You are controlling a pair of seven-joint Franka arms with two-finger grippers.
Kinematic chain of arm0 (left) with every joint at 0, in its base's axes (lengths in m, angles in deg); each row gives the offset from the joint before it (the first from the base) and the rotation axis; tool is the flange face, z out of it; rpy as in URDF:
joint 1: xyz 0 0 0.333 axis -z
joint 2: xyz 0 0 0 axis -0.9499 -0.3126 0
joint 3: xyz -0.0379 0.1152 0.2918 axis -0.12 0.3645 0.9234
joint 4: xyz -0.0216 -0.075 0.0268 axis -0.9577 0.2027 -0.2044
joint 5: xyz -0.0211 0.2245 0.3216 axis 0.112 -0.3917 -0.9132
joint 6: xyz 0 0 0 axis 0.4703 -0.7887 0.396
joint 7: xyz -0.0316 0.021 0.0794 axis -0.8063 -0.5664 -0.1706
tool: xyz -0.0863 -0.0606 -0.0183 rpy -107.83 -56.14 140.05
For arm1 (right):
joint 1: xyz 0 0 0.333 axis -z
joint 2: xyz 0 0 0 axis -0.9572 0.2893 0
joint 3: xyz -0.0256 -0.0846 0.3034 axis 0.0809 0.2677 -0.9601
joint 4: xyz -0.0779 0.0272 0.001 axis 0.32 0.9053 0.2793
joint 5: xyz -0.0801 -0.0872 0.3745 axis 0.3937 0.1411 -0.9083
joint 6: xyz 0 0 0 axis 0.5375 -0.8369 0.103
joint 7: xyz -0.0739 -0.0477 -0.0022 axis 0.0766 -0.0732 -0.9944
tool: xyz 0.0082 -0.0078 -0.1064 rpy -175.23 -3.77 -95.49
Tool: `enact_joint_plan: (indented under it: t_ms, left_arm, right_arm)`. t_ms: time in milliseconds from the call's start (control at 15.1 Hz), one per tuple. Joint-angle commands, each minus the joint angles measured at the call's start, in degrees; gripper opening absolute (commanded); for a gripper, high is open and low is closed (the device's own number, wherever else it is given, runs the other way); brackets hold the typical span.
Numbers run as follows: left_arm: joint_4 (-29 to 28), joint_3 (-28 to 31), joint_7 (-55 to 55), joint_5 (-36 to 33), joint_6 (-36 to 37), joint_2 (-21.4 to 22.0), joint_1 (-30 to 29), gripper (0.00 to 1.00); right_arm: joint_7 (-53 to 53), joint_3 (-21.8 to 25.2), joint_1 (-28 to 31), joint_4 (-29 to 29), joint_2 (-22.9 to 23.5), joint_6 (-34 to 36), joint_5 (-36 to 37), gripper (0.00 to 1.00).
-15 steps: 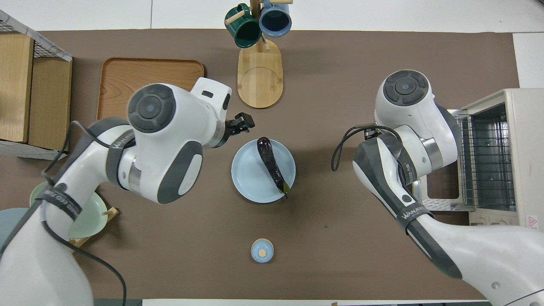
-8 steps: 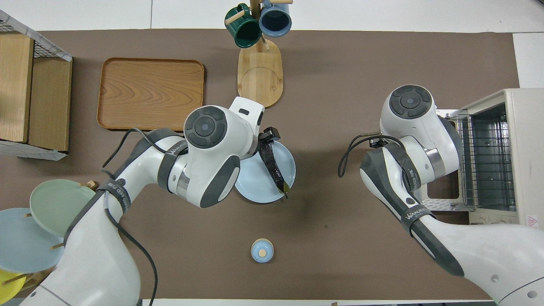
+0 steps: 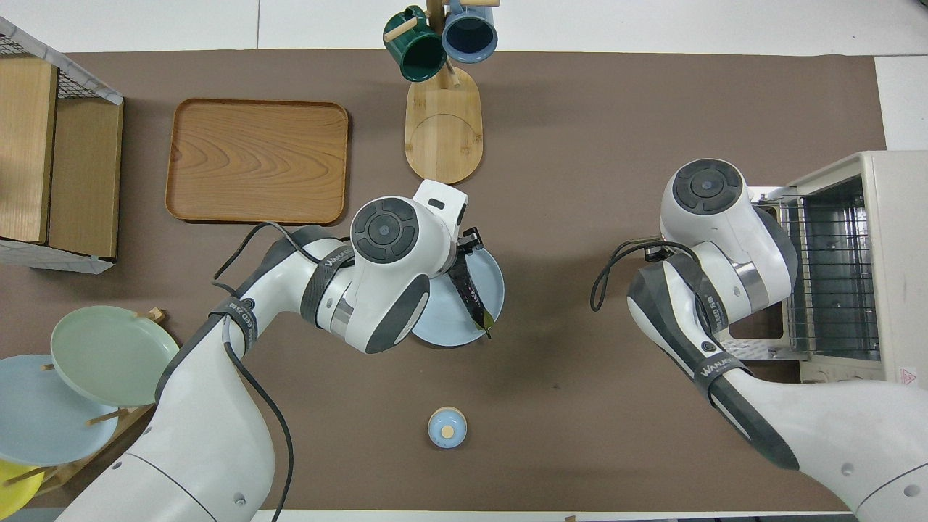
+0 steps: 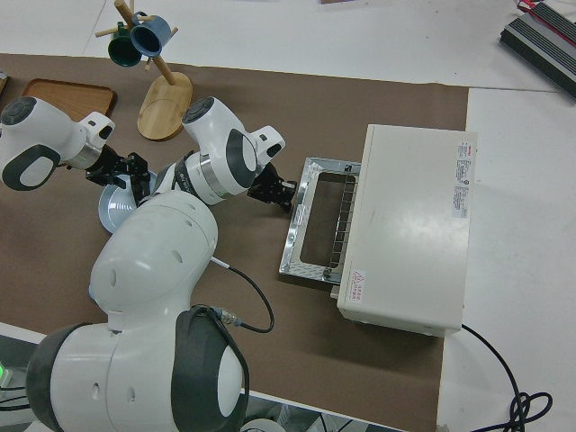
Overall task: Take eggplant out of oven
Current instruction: 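Grasp the eggplant with the left gripper while the right gripper withdraws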
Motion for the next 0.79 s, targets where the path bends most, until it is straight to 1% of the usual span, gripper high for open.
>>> enact_joint_plan:
  t_ms: [0,132,264,396,462,528,726]
  left_arm:
    - [0.1,0.9,-1.2,-1.1,1.1,0.2,1.6,0.73]
    - [0.0,0.9,-1.2,-1.1,1.2,0.2,1.9,0.64]
    - [0.0,0.9,-1.1,-1.1,1.4,0.3,1.9,0.49]
    - [0.2,0.9,-1.0,-1.1,2.2,0.4,1.9,0.26]
    - [0.2,0.9,-0.8,-1.1,2.2,0.5,1.7,0.11]
    - [0.3,0.9,-0.6,-1.2,2.6,0.8,1.4,0.0]
    - [2.4,1.0,-0.1,-1.2,5.8,1.6,0.2,0.0]
  right_arm:
    - [0.2,-0.6,1.2,-1.7,-1.4,-0.1,2.1,0.0]
    - [0.0,-0.7,1.3,-1.7,-1.5,1.1,2.1,0.0]
    - [-0.1,-0.6,1.3,-1.4,-1.7,2.7,2.1,0.0]
    - [-0.4,-0.6,0.9,-0.3,-2.1,5.4,2.3,0.0]
    - [-0.5,-0.7,0.7,0.4,-3.1,7.4,3.0,0.0]
    - [-1.4,-0.8,0.7,0.5,-4.4,8.8,3.4,0.0]
    - [-7.0,-0.6,2.0,1.0,-7.9,10.8,3.4,0.0]
